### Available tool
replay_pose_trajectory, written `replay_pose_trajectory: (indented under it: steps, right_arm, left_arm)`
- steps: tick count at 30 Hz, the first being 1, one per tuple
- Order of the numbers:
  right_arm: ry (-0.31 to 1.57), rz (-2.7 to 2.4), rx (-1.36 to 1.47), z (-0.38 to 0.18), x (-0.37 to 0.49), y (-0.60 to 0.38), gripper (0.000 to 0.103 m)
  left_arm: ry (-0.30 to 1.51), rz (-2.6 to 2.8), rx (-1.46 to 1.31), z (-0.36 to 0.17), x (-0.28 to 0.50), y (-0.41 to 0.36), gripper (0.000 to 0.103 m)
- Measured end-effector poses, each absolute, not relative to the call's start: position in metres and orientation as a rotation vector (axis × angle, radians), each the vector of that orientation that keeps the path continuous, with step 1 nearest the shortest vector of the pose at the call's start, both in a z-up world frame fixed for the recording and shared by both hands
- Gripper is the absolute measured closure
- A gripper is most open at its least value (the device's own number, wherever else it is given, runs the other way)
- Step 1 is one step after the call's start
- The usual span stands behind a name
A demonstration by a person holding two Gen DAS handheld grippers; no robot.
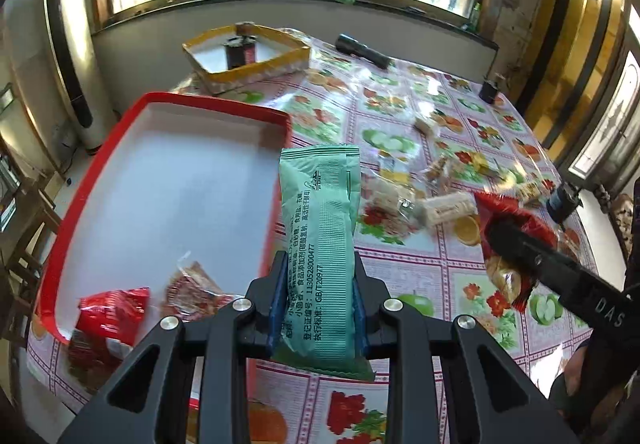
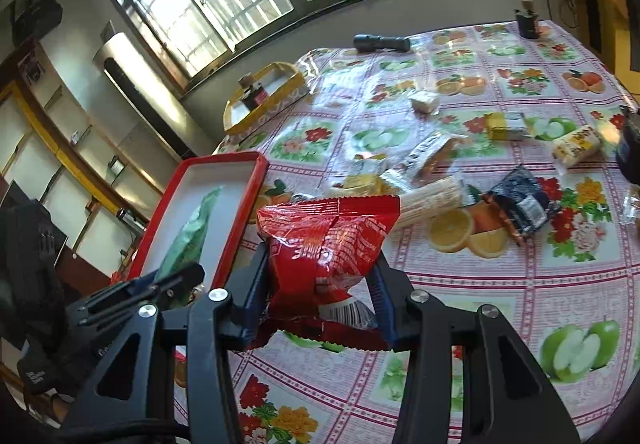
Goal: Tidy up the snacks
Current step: 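Carry green bar with left gripper while right gripper carries red chip bag over tray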
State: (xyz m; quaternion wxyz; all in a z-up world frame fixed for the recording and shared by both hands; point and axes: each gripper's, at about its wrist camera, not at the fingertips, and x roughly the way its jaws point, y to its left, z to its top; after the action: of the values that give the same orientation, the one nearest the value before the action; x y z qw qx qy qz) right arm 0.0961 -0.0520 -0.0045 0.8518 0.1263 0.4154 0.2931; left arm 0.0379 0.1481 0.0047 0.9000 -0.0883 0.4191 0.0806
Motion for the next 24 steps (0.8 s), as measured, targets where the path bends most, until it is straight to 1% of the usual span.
replay_pose_trajectory:
  steps: [10,24]
  right_arm:
    - [0.875,0.703,0.214,-0.001,0.097,-0.005,0.055]
    - [0.924,0.842,0.146,-0.016,0.107,0.082,0.055]
  left_arm:
    - [0.828,0.296,-0.191,0.012,0.03,0.186,0.076]
    - [0.833,0.436,-0.238,0.001,0.022,0.243,0.076]
